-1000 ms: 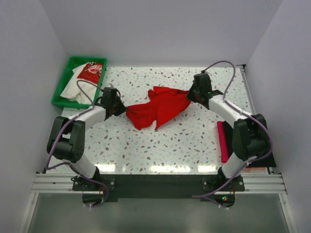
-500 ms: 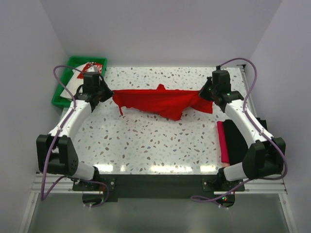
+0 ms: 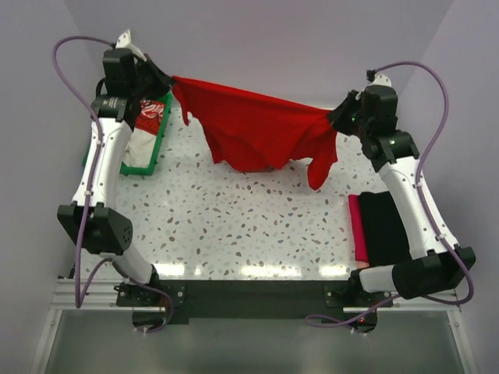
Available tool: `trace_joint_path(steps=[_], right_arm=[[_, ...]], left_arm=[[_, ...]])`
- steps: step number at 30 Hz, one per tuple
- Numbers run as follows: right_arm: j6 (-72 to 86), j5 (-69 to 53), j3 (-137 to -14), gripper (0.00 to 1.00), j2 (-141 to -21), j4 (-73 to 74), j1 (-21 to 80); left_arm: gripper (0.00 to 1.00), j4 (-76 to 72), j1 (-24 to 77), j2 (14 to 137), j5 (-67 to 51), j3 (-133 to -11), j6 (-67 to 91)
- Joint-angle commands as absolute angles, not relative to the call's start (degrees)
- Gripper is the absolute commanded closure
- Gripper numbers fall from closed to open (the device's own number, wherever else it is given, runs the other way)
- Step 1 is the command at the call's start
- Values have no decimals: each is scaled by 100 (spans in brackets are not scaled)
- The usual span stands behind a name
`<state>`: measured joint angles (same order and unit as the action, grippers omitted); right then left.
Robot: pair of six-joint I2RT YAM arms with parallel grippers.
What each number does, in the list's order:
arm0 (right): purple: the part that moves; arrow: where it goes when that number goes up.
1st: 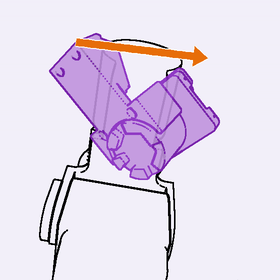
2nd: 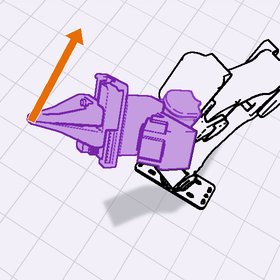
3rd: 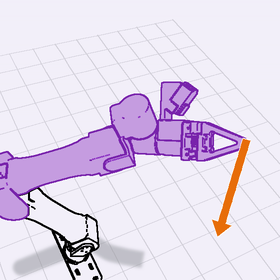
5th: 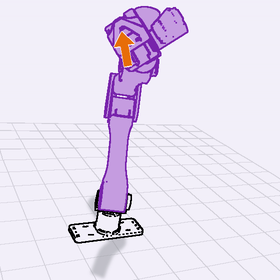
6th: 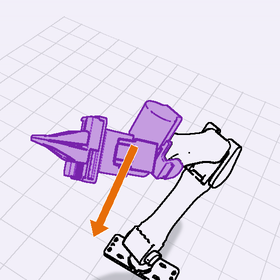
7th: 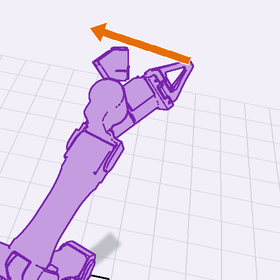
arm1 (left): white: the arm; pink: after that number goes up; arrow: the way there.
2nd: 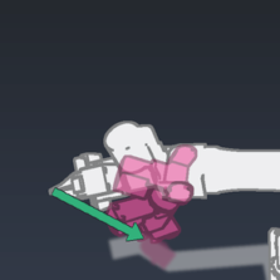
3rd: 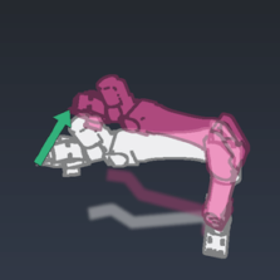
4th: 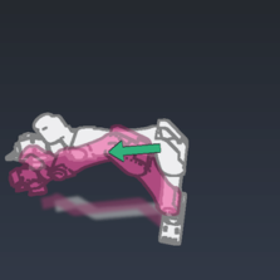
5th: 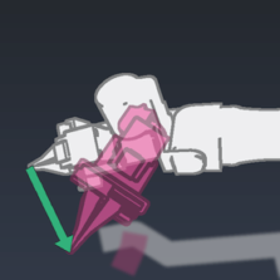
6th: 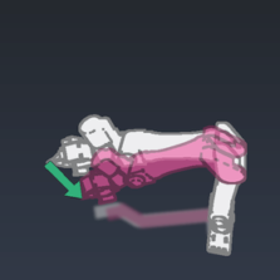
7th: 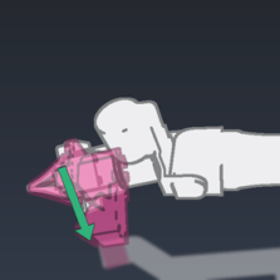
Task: Fold and stack the t-shirts
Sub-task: Flatten the tshirt out
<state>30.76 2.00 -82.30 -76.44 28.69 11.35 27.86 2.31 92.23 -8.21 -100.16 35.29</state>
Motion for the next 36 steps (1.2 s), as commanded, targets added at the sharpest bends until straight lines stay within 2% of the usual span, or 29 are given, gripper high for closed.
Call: trace_joint_path(steps=[1, 5, 10, 14, 21, 24, 28, 31, 36], right_arm=[[2795, 589, -9358, 100, -7734, 3250, 905], [2786, 387, -9712, 99, -7393, 3322, 905], [2681, 352, -9449, 96, -6909, 3410, 905], [2611, 430, -9299, 95, -6917, 3349, 905], [2566, 563, -9571, 99, -7769, 2937, 756], [2750, 151, -9957, 100, -8243, 2901, 405], [2962, -290, -10309, 100, -8333, 2830, 44], [2927, -316, -10214, 100, -8078, 2865, 44], [3093, -728, -9398, 100, -7147, 2734, 61]], left_arm=[[100, 3258, 44, 9948, -1211, -11831, 3384], [100, 3533, 18, 10038, -1248, -12507, 3375], [100, 3024, -184, 9388, -1502, -11640, 3463], [100, 2865, -220, 9474, -1766, -11522, 3594], [100, 2154, -185, 10730, -2530, -12206, 4200], [100, 2118, -123, 11415, -2812, -13215, 4385], [100, 1855, -105, 11839, -3006, -13676, 4614], [100, 1784, -175, 11778, -3006, -13606, 4571], [100, 1696, -544, 11277, -3208, -12712, 4544]])
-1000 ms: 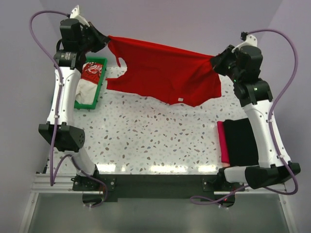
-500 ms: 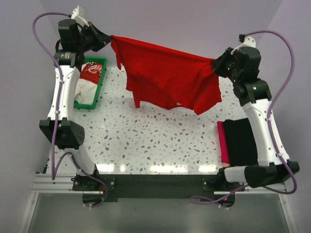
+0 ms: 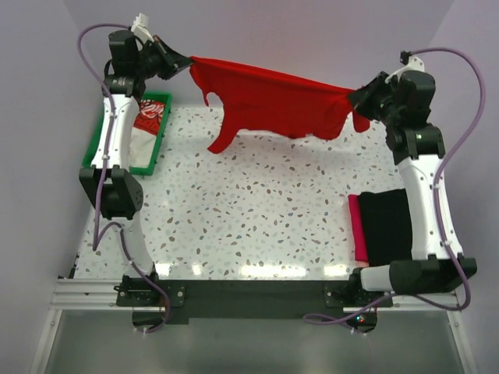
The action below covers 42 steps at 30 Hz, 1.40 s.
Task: Fold and stack the t-shirts
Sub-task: Flatten the tshirt out
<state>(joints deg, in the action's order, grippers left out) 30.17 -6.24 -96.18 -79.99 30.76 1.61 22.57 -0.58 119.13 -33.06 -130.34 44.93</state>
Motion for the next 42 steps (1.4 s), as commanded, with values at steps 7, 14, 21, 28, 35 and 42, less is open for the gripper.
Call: trace_joint_path(steps=[7, 14, 21, 28, 35, 42], right_arm=[[3489, -786, -7544, 100, -6302, 2610, 1155], [3700, -974, -6646, 78, -7549, 1734, 1696], [3858, -862, -5775, 42, -7892, 1038, 2390], [4034, -633, -5019, 42, -7647, 800, 2725], [4034, -238, -4483, 42, -7374, 835, 2777], [3973, -237, -4228, 43, -7444, 765, 2769]], left_arm=[[100, 1959, -1195, 10714, -3226, -11698, 4325], [56, 3232, -1178, 11777, -2745, -12577, 3658], [36, 2286, -423, 9767, -1041, -9008, 3428], [50, 2153, 1018, 7080, 825, -5523, 4147], [58, 2960, 2862, 5951, 1713, -3666, 5753], [54, 3858, 4218, 5994, 2214, -3375, 6969]])
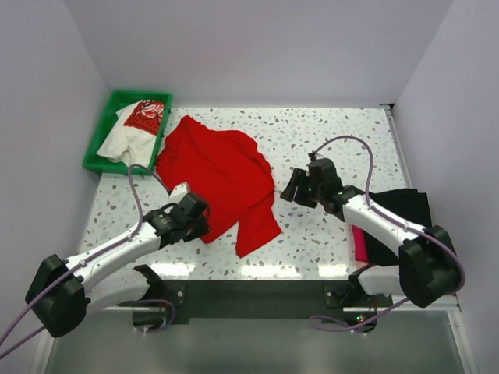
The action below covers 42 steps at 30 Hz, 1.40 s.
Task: Fold and stack the t-shirts
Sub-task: Flatten the tshirt out
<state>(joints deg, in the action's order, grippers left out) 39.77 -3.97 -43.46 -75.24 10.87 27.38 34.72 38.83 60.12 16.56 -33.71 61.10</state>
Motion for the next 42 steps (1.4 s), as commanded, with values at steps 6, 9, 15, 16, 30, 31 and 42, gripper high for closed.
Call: trace_joint_path(steps=[6, 9, 15, 16, 30, 31, 42], right_arm=[[4016, -316, -3982, 43, -7550, 607, 2769], [4043, -387, -3920, 43, -7655, 484, 2777], [4034, -413, -3937, 43, -7831, 422, 2856], [4034, -413, -3929, 43, -7866, 396, 2891], [4166, -18, -3858, 44, -8235, 448, 3638], [4175, 139, -3858, 44, -8244, 483, 3769], [4341, 764, -3779, 57, -8543, 923, 4543]], left_arm=[[47, 3797, 4526, 6161, 2066, -3182, 7242], [46, 3692, 4553, 6258, 2065, -3103, 7260], [45, 3279, 4544, 6503, 2083, -3041, 7172], [46, 3217, 4544, 6591, 2092, -3041, 7137], [94, 2558, 4123, 6847, 2285, -3182, 6487], [100, 2549, 3931, 6786, 2268, -3182, 6338], [100, 3339, 3006, 5591, 2838, -4147, 5266]])
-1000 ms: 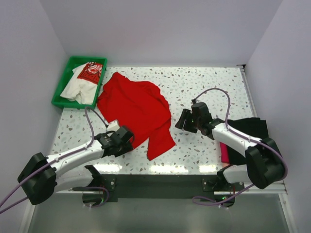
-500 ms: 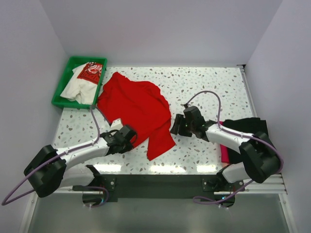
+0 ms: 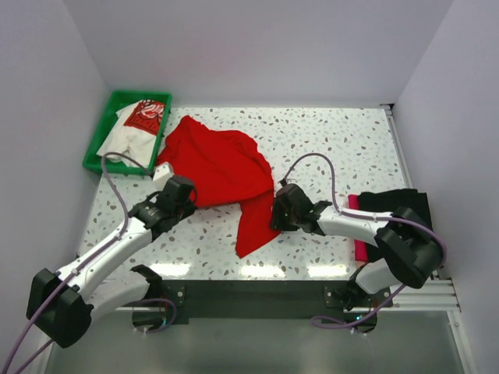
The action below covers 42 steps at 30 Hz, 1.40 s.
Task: Fold and stack the t-shirts
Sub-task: Flatten the tshirt out
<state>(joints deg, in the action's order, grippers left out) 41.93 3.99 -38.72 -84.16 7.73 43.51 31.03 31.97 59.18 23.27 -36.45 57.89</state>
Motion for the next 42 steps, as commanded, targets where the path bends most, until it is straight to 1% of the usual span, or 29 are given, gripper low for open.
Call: trace_joint_path(steps=[1, 2, 4, 5, 6, 8, 11, 12, 13, 16, 21, 24, 26, 28, 30, 31, 33, 35, 37, 38, 40, 41, 42], right_arm=[[4359, 808, -3788, 62, -8613, 949, 4587], [4377, 861, -3814, 75, -8639, 1080, 4614], [4403, 1097, -3928, 88, -8640, 1308, 4614], [4386, 1168, -4033, 99, -8614, 1553, 4614], [4360, 1456, -4112, 100, -8570, 1704, 4571], [4220, 1652, -4393, 100, -8456, 2126, 4431], [3983, 1661, -4692, 100, -8280, 2407, 3913], [3938, 1626, -4789, 100, -8245, 2487, 3537], [3877, 1626, -4886, 100, -8183, 2557, 3377], [3648, 1958, -5448, 100, -8016, 3004, 2901], [3288, 2417, -6845, 100, -7841, 3550, 2339], [3094, 2584, -7583, 100, -7700, 3779, 2215], [2998, 2558, -7987, 100, -7515, 3990, 2215], [2953, 2216, -8059, 100, -7199, 4095, 2215], [2944, 1884, -7885, 100, -6910, 4201, 2232], [2962, 1750, -7745, 100, -6534, 4227, 2224], [3067, 1182, -7121, 100, -6154, 4227, 2232], [3277, 758, -6279, 100, -5513, 4254, 2276], [3479, 258, -5602, 100, -5038, 4193, 2495], [3759, 151, -4885, 100, -4575, 4149, 2766], [4138, 9, -4161, 100, -4159, 3939, 3145], [4549, -139, -3487, 100, -3809, 3833, 3538], [4753, -210, -3176, 100, -3666, 3728, 3716]], left_arm=[[100, 3427, 2884, 5538, 2882, -4349, 5091], [100, 3463, 2805, 5485, 2944, -4455, 5002], [100, 3559, 2551, 5379, 2988, -4727, 4757], [100, 3568, 2453, 5344, 2971, -4807, 4659], [100, 3551, 2365, 5292, 2953, -4886, 4563], [100, 3498, 2023, 5273, 2857, -5132, 4264], [100, 3358, 1443, 5352, 2516, -5510, 3921], [100, 3297, 1302, 5422, 2409, -5606, 3850], [100, 3165, 1040, 5475, 2304, -5808, 3754], [100, 2954, 643, 5782, 1882, -6282, 3622], [100, 2822, 229, 6432, 1293, -7056, 3490], [100, 2874, 132, 6574, 1099, -7505, 3463], [100, 3014, 70, 6505, 1090, -7751, 3463], [100, 3067, 9, 6355, 1072, -7787, 3489], [100, 3155, 0, 6083, 1081, -7691, 3480], [100, 3207, 0, 5986, 1107, -7647, 3480], [100, 3348, 0, 5670, 1134, -7420, 3507], [100, 3410, 0, 5302, 1169, -7217, 3524], [100, 3480, 0, 5037, 1204, -6874, 3525], [100, 3524, 0, 4793, 1256, -6769, 3524], [100, 3691, 0, 4580, 1309, -6505, 3507], [100, 3744, 0, 4379, 1370, -6408, 3507], [100, 3822, 0, 4281, 1406, -6233, 3489]])
